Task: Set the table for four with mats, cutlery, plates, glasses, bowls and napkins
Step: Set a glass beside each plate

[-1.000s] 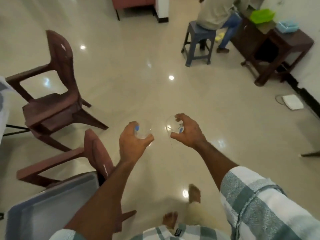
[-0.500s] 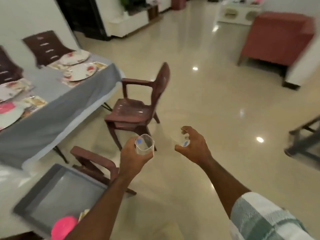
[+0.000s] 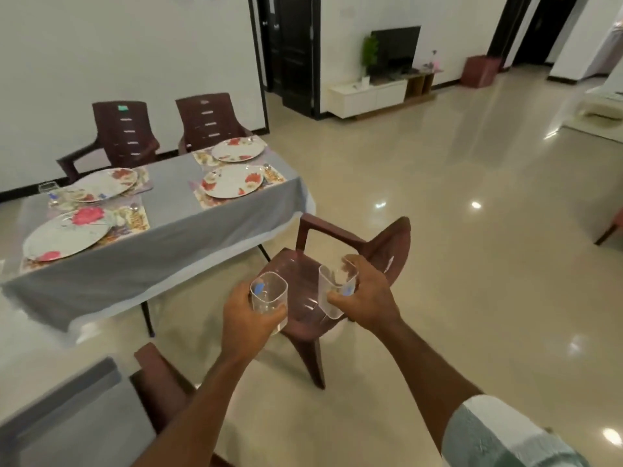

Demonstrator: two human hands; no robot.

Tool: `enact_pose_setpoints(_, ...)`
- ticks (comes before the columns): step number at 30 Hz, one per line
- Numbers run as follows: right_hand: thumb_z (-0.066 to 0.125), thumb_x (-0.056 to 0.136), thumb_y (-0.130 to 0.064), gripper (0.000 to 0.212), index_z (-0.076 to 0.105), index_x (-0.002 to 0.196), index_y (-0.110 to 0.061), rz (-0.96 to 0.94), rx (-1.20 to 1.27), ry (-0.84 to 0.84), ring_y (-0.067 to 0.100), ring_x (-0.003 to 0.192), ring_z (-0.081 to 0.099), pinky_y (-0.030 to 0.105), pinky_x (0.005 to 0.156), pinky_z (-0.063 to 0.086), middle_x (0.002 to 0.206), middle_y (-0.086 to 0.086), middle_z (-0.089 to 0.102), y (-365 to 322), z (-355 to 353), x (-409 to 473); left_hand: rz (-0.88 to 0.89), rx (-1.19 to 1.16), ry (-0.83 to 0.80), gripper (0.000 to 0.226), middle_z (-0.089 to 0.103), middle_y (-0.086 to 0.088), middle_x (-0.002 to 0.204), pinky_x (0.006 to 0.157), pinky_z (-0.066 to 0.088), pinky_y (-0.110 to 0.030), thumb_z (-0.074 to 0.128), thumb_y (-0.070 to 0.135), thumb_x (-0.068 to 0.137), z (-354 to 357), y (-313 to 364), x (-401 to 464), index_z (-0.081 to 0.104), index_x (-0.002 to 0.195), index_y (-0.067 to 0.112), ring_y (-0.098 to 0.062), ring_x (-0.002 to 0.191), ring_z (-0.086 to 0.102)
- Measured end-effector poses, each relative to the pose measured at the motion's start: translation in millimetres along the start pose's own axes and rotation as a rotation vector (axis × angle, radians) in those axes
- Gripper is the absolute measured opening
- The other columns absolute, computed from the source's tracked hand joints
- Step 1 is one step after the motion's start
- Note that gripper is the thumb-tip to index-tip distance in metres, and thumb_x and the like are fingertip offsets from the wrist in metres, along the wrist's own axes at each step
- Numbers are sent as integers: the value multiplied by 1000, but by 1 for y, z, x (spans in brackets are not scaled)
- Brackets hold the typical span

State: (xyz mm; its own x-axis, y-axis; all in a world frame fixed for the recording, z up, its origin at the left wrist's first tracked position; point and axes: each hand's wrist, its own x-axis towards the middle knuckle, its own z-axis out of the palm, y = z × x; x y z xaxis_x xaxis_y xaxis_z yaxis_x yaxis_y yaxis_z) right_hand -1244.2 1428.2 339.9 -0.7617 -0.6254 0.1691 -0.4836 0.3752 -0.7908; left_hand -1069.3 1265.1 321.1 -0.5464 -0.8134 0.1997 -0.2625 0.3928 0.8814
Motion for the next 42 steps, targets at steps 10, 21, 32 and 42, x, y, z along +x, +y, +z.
enact_pose_setpoints(10, 85, 65, -40, 59, 52, 115, -38, -54, 93, -36, 5, 92, 64, 27, 78, 59, 104, -24, 59, 81, -52, 217, -26, 34, 96, 60, 62, 15, 105, 75, 48, -13, 92, 25, 66, 151, 48, 153, 60, 117, 26, -2, 92, 62)
enact_pose_setpoints(21, 87, 66, -40, 70, 53, 126, -32, -145, 131, -248, 11, 101, 61, 30, 85, 56, 116, -16, 60, 187, -118, 411, -193, 93, 329, 64, 68, 1, 115, 71, 43, 1, 93, 22, 67, 310, 102, 243, 63, 123, 14, -13, 102, 64)
enact_pose_setpoints(32, 88, 69, -44, 73, 50, 130, -27, -206, 178, -398, 14, 101, 59, 28, 83, 56, 122, -9, 59, 222, -106, 578, -277, 139, 459, 63, 67, 5, 113, 82, 57, -25, 91, 28, 70, 399, 116, 376, 61, 124, 20, -11, 96, 65)
enact_pose_setpoints(42, 85, 68, -46, 72, 46, 127, -30, -244, 128, -508, 13, 102, 58, 35, 88, 57, 115, -16, 53, 241, -31, 752, -379, 86, 608, 63, 67, 6, 112, 76, 49, -20, 93, 30, 65, 450, 61, 532, 63, 119, 21, -13, 99, 63)
